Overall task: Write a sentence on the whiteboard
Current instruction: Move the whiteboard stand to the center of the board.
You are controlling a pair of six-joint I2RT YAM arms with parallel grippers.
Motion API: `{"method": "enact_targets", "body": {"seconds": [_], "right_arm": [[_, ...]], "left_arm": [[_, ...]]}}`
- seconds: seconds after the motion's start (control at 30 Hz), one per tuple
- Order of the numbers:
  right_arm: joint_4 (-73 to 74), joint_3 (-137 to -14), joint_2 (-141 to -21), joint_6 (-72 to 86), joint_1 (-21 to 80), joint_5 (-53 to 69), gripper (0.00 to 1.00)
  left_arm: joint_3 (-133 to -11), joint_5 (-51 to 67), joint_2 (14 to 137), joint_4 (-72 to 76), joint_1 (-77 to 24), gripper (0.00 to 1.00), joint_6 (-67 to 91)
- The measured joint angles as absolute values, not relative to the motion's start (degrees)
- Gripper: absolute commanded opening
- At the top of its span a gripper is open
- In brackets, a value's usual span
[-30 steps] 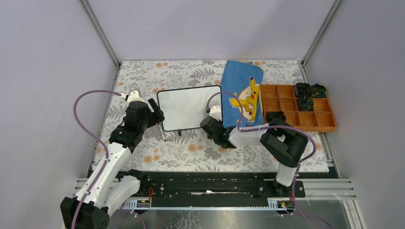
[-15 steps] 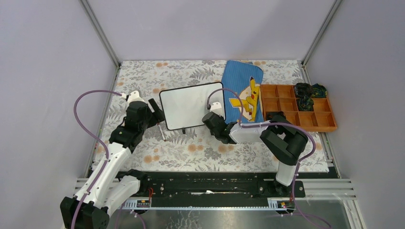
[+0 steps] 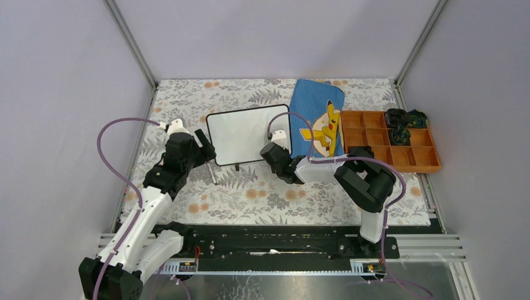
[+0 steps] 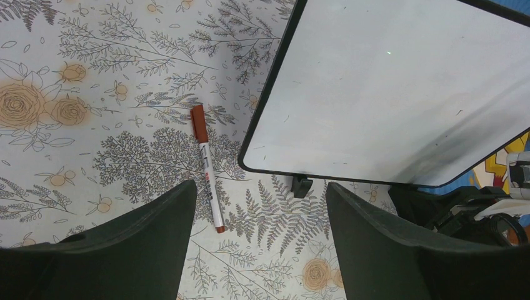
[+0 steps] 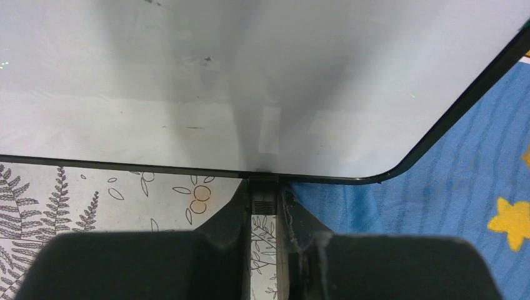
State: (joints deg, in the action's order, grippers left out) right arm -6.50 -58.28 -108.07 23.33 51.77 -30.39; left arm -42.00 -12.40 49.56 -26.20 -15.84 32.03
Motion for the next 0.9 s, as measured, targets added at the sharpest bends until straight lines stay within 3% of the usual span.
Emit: {"method": "enact_targets", "body": {"seconds": [0.2,0.33,0.57,0.9], "right_arm": [[-6.4,-58.2,-108.0,24.1,51.8,-30.4,0.02],[-7.0,-57.1,-107.4,24.5,51.8,-30.3,0.29],[-6.5,-54.4,-104.9,25.3,51.7,-29.9,0.42],[-6.3,-51.9,-102.1,25.4,51.8,-27.1,0.72]], "left_arm": [[-42.0,-12.4,49.6,-26.2,-16.1,0.83,32.0],[-42.0,-12.4,49.6,-26.2,-16.1,0.83,32.0],[-42.0,-12.4,49.5,-26.2,-16.1,0.83,32.0],[-42.0,-12.4,48.7,-26.2,-16.1,0.83,32.0]]}}
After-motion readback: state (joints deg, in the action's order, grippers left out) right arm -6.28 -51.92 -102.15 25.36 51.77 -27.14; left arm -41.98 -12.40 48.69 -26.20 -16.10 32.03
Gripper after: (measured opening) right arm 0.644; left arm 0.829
